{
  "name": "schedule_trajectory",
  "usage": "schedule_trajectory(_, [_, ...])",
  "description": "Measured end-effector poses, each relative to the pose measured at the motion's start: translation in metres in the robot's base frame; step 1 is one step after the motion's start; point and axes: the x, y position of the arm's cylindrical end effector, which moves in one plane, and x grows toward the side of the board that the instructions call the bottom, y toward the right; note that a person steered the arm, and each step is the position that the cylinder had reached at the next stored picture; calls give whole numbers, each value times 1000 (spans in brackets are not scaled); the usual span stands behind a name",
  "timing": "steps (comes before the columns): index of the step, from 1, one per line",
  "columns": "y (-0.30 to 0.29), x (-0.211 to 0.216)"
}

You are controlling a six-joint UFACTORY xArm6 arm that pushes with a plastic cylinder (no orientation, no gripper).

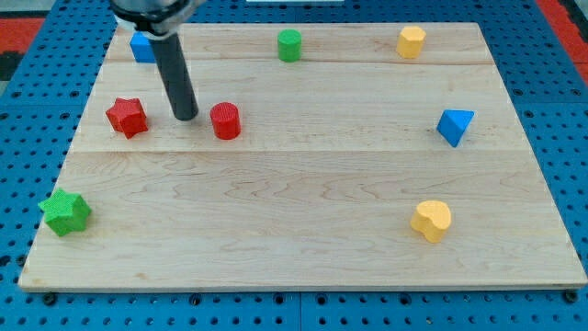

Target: Move the red circle parallel to the green star

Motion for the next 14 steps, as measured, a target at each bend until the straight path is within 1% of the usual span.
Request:
schedule_trajectory(1, [18, 58])
schedule_trajectory(2, [18, 68])
schedule_trajectory(8, [14, 68])
schedule_trajectory(10, [-3, 62])
schedule_trajectory(11, [-4, 24])
schedule_trajectory(12, [-41, -12])
schedule_trajectory(13, [6, -21])
schedule_trajectory(14, [56, -1])
